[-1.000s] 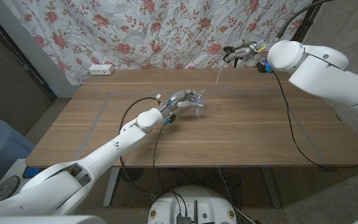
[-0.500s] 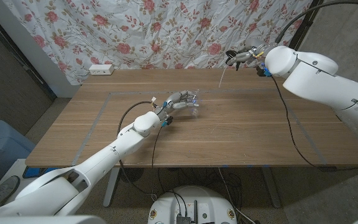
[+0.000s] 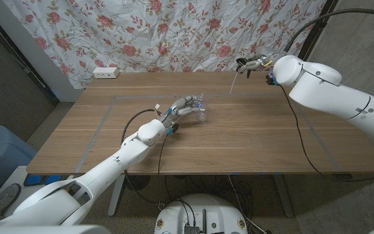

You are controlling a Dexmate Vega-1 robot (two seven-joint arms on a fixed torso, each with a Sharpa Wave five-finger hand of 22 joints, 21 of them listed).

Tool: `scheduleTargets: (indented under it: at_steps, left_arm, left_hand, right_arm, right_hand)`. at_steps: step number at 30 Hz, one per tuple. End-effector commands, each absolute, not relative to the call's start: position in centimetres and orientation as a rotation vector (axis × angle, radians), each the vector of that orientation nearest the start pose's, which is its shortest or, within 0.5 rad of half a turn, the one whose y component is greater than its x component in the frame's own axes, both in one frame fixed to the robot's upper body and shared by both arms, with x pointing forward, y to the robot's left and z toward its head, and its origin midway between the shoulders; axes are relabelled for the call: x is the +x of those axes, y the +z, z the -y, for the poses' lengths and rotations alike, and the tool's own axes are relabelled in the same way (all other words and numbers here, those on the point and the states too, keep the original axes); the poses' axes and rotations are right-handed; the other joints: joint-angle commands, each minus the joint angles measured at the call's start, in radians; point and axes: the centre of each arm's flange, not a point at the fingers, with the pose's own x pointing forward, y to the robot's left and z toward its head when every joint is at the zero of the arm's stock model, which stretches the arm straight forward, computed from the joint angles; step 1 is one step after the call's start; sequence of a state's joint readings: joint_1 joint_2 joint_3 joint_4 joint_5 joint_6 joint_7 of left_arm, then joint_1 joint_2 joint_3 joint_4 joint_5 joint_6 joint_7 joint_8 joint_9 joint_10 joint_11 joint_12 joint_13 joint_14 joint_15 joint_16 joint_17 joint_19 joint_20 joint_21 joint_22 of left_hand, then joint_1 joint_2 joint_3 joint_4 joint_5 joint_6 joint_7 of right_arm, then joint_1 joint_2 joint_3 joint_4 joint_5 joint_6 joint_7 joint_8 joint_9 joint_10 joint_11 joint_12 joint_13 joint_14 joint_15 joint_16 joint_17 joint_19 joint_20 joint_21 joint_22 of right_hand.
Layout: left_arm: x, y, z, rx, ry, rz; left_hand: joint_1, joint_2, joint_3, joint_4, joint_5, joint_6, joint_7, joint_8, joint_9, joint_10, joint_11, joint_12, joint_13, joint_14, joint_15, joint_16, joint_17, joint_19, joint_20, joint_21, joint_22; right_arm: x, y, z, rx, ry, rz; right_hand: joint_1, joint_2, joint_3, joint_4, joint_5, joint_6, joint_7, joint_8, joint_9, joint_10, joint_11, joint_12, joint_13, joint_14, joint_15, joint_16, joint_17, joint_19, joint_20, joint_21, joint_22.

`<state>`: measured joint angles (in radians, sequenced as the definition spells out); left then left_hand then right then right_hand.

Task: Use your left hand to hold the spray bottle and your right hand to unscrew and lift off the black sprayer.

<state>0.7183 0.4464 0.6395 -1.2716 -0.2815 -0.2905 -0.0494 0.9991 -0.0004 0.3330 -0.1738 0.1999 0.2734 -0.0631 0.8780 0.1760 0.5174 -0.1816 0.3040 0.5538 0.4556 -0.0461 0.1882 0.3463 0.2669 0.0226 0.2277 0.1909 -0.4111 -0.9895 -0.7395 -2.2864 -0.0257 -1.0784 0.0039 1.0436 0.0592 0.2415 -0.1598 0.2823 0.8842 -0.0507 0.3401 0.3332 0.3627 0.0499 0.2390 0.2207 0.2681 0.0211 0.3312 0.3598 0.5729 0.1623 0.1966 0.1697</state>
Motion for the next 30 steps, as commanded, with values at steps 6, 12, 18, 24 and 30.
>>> scheduleTargets:
  at_steps: [6,12,18,24,30]
  left_arm:
    - [65.4,-5.0,-15.3,0.396,-0.45,0.59]
    - [65.3,-5.4,-15.3,0.397,-0.45,0.578]
    - [65.2,-5.6,-15.4,0.387,-0.46,0.571]
    - [65.3,-5.7,-15.3,0.387,-0.467,0.565]
    - [65.3,-5.9,-15.5,0.386,-0.473,0.556]
  left_hand:
    - [-0.056,0.036,0.009,0.004,0.003,0.116,-0.129,0.057,-0.006,0.02,-0.04,-0.043,-0.061,-0.079,-0.106,-0.01,-0.055,-0.065,0.001,-0.026,-0.002]
    - [-0.059,0.034,0.009,0.005,0.003,0.123,-0.133,0.032,-0.006,0.018,-0.04,-0.054,-0.08,-0.091,-0.097,-0.008,-0.076,-0.081,0.007,-0.03,-0.004]
    - [-0.072,0.038,0.008,0.008,0.005,0.082,-0.145,-0.059,-0.005,0.001,-0.034,-0.08,-0.127,-0.123,-0.073,-0.003,-0.12,-0.104,0.02,-0.031,-0.006]
    - [-0.08,0.033,0.005,0.008,0.004,0.075,-0.147,-0.088,-0.005,-0.011,-0.034,-0.088,-0.142,-0.131,-0.071,-0.001,-0.133,-0.111,0.023,-0.031,-0.007]
    - [-0.085,0.032,0.004,0.008,0.005,0.065,-0.152,-0.123,-0.004,-0.034,-0.03,-0.098,-0.161,-0.14,-0.064,0.001,-0.145,-0.118,0.025,-0.031,-0.007]
  right_arm:
    - [52.9,13.6,23.0,-1.122,-0.18,0.304]
    - [53.3,13.2,23.1,-1.11,-0.178,0.291]
    - [53.7,12.8,23.3,-1.103,-0.175,0.273]
    - [54.2,12.4,23.5,-1.095,-0.175,0.257]
    - [54.4,12.1,23.7,-1.084,-0.18,0.246]
  right_hand:
    - [-0.007,0.0,0.0,0.003,0.004,0.013,-0.02,-0.004,0.003,-0.002,-0.005,-0.006,0.004,-0.004,-0.004,0.008,0.005,0.004,-0.009,0.0,0.004]
    - [-0.008,0.001,-0.001,0.003,0.004,0.012,-0.021,-0.005,0.002,-0.003,-0.006,-0.007,0.004,-0.005,-0.007,0.008,0.006,0.003,-0.01,-0.001,0.004]
    - [-0.009,0.001,-0.001,0.003,0.004,0.009,-0.02,-0.007,0.002,-0.003,-0.006,-0.007,0.004,-0.005,-0.006,0.008,0.007,0.003,-0.01,0.0,0.004]
    - [-0.01,0.0,-0.002,0.003,0.004,0.005,-0.022,-0.01,0.001,-0.003,-0.006,-0.008,0.005,-0.004,-0.008,0.009,0.008,0.003,-0.009,0.0,0.004]
    - [-0.01,0.0,-0.003,0.002,0.004,0.005,-0.022,-0.011,0.0,-0.003,-0.008,-0.008,0.005,-0.006,-0.008,0.008,0.008,0.004,-0.01,0.0,0.004]
